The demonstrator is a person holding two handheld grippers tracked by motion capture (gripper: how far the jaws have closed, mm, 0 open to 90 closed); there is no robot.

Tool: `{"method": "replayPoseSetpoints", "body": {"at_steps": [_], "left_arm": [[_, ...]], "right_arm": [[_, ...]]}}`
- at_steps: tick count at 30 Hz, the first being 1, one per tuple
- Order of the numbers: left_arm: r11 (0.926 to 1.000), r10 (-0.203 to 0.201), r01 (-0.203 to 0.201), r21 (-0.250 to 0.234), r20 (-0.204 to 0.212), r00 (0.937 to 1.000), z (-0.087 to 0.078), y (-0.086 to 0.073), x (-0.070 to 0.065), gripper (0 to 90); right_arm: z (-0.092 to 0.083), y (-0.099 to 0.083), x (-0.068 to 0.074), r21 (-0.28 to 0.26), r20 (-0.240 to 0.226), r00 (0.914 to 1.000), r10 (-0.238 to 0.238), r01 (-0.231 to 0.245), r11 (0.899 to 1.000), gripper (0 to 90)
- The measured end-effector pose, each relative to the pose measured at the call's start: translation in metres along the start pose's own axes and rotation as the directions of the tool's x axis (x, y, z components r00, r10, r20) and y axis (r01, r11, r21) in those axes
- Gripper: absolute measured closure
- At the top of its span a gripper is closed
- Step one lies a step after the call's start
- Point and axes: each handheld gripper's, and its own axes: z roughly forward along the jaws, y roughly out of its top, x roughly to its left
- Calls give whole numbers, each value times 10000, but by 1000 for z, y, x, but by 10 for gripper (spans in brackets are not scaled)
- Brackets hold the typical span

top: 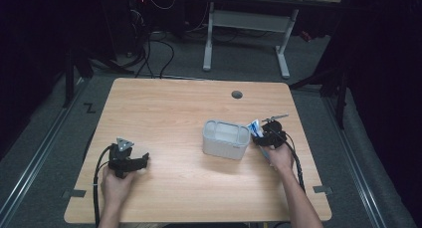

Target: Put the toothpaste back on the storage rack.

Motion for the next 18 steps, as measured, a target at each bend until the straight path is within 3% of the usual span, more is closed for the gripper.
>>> {"method": "replayPoseSetpoints", "body": {"at_steps": [12, 17, 18], "left_arm": [[10000, -6, 6, -3, 10, 10000, 0, 0, 0, 175], [10000, -3, 3, -3, 13, 10000, 0, 0, 0, 175], [10000, -6, 6, -3, 18, 10000, 0, 0, 0, 175]], "right_arm": [[-3, 0, -3, 224, 106, 9999, -75, 72, 9997, 560], [-8, 1, -6, 222, 380, 9992, -92, 83, 9997, 676], [-9, 0, -8, 268, 235, 9997, 24, -30, 9996, 684]]}}
